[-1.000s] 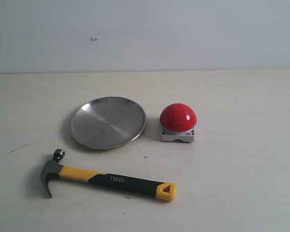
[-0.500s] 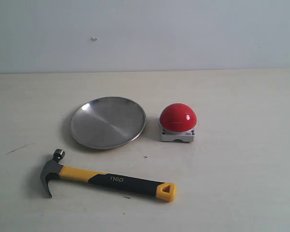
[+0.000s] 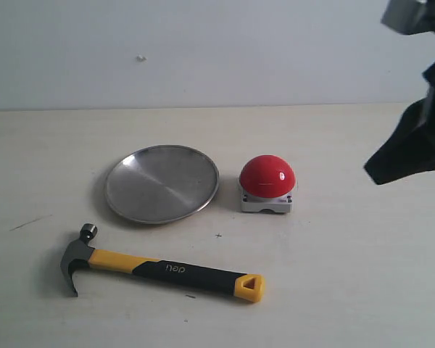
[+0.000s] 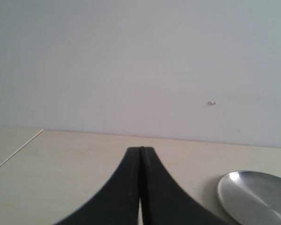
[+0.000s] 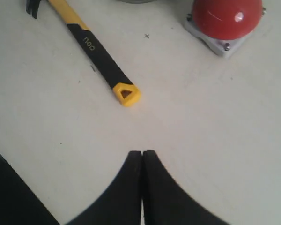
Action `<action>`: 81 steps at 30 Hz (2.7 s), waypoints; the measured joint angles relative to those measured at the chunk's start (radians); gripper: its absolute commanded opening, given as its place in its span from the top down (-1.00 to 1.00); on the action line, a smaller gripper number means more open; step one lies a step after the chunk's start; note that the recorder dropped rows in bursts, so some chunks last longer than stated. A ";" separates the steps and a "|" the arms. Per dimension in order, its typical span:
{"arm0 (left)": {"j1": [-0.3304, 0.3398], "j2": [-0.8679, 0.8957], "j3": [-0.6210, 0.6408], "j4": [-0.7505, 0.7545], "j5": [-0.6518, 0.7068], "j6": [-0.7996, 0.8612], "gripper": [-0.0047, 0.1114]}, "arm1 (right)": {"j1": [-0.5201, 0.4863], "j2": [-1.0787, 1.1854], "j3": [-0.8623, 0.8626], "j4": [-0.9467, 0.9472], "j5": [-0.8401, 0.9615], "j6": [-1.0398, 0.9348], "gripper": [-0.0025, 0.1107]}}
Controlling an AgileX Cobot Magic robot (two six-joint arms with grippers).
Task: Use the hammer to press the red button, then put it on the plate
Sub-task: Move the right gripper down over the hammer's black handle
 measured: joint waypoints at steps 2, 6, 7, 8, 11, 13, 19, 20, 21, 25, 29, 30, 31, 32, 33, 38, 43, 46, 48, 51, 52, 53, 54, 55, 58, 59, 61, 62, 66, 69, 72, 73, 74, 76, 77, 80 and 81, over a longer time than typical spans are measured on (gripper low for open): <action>0.000 0.000 0.000 0.000 0.000 0.000 0.92 | 0.089 0.043 0.000 -0.006 -0.069 -0.005 0.96; 0.000 0.000 0.000 0.000 0.000 0.000 0.92 | 0.214 0.116 -0.002 -0.004 -0.221 -0.017 0.96; 0.000 0.000 0.000 0.000 0.000 0.000 0.92 | 0.245 0.135 -0.004 -0.003 -0.246 -0.025 0.96; 0.000 0.000 0.000 0.000 0.000 0.000 0.92 | 0.280 0.159 -0.006 -0.003 -0.264 -0.038 0.96; 0.000 0.000 0.000 0.000 0.000 0.000 0.92 | 0.381 0.258 -0.020 -0.013 -0.277 -0.053 0.96; 0.000 0.000 0.000 0.000 0.000 0.000 0.92 | 0.425 0.315 -0.020 -0.019 -0.286 -0.053 0.96; 0.000 0.000 0.000 0.000 0.000 0.000 0.92 | 0.512 0.366 -0.036 -0.152 -0.304 0.030 0.96; 0.000 0.000 0.000 0.000 0.000 0.000 0.92 | 0.528 0.370 -0.044 -0.198 -0.304 0.059 0.96; 0.000 0.000 0.000 0.000 0.000 0.000 0.92 | 0.546 0.375 -0.051 -0.240 -0.302 0.096 0.96; 0.000 0.000 0.000 0.000 0.000 0.000 0.92 | 0.611 0.399 -0.081 -0.293 -0.293 0.150 0.96; 0.000 0.000 0.000 0.000 0.000 0.000 0.92 | 0.648 0.412 -0.103 -0.217 -0.299 0.160 0.96; 0.000 0.000 0.000 0.000 0.000 0.000 0.92 | 0.650 0.412 -0.106 -0.178 -0.299 0.162 0.96; 0.000 0.000 0.000 0.000 0.000 0.000 0.92 | 0.650 0.414 -0.110 -0.153 -0.299 0.162 0.96; 0.000 0.000 0.000 0.000 0.000 0.000 0.92 | 0.650 0.414 -0.109 -0.130 -0.299 0.162 0.96; 0.000 0.000 0.000 0.000 0.000 0.000 0.92 | 0.650 0.414 -0.109 -0.118 -0.296 0.162 0.96; 0.000 0.000 0.000 0.000 0.000 0.000 0.92 | 0.650 0.416 -0.109 -0.108 -0.253 0.207 0.96; 0.000 0.000 0.000 0.000 0.000 0.000 0.92 | 0.650 0.418 -0.109 -0.110 -0.232 0.214 0.96; 0.000 0.000 0.000 0.000 0.000 0.000 0.92 | 0.650 0.420 -0.109 -0.131 -0.227 0.205 0.96; 0.000 0.000 0.000 0.000 0.000 0.000 0.92 | 0.650 0.427 -0.109 -0.153 -0.230 0.190 0.96; 0.000 0.000 0.000 0.000 0.000 0.000 0.92 | 0.650 0.446 -0.110 -0.172 -0.234 0.181 0.96; 0.000 0.000 0.000 0.000 0.000 0.000 0.92 | 0.650 0.457 -0.117 -0.181 -0.234 0.181 0.96; 0.000 0.000 0.000 0.000 0.000 0.000 0.92 | 0.650 0.470 -0.126 -0.191 -0.234 0.179 0.96; 0.000 0.000 0.000 0.000 0.000 0.000 0.92 | 0.650 0.485 -0.138 -0.203 -0.234 0.177 0.96; 0.000 0.000 0.000 0.000 0.000 0.000 0.92 | 0.650 0.502 -0.153 -0.217 -0.234 0.177 0.96; 0.000 0.000 0.000 0.000 0.000 0.000 0.92 | 0.650 0.555 -0.205 -0.260 -0.234 0.175 0.96; 0.000 0.000 0.000 0.000 0.000 0.000 0.92 | 0.650 0.571 -0.222 -0.268 -0.234 0.175 0.95; 0.000 0.000 0.000 0.000 0.000 0.000 0.92 | 0.650 0.608 -0.266 -0.276 -0.234 0.159 0.89; 0.000 0.000 0.000 0.000 0.000 0.000 0.92 | 0.652 0.625 -0.287 -0.277 -0.232 0.147 0.84; 0.000 0.000 0.000 0.000 0.000 0.000 0.92 | 0.656 0.691 -0.371 -0.285 -0.226 0.078 0.71; 0.000 0.000 0.000 0.000 0.000 0.000 0.92 | 0.657 0.730 -0.419 -0.290 -0.237 -0.005 0.71; 0.000 0.000 0.000 0.000 0.000 0.000 0.92 | 0.657 0.746 -0.432 -0.290 -0.243 -0.087 0.72; 0.000 0.000 0.000 0.000 0.000 0.000 0.92 | 0.657 0.750 -0.432 -0.287 -0.249 -0.101 0.72; 0.000 0.000 0.000 0.000 0.000 0.000 0.92 | 0.657 0.752 -0.432 -0.287 -0.253 -0.104 0.72; 0.000 0.000 0.000 0.000 0.000 0.000 0.92 | 0.657 0.752 -0.433 -0.286 -0.263 -0.097 0.72; 0.000 0.000 0.000 0.000 0.000 0.000 0.92 | 0.657 0.752 -0.433 -0.286 -0.265 -0.095 0.72; 0.000 0.000 0.000 0.000 0.000 0.000 0.92 | 0.657 0.752 -0.433 -0.284 -0.267 -0.091 0.72; 0.000 0.000 0.000 0.000 0.000 0.000 0.92 | 0.657 0.752 -0.433 -0.284 -0.267 -0.089 0.72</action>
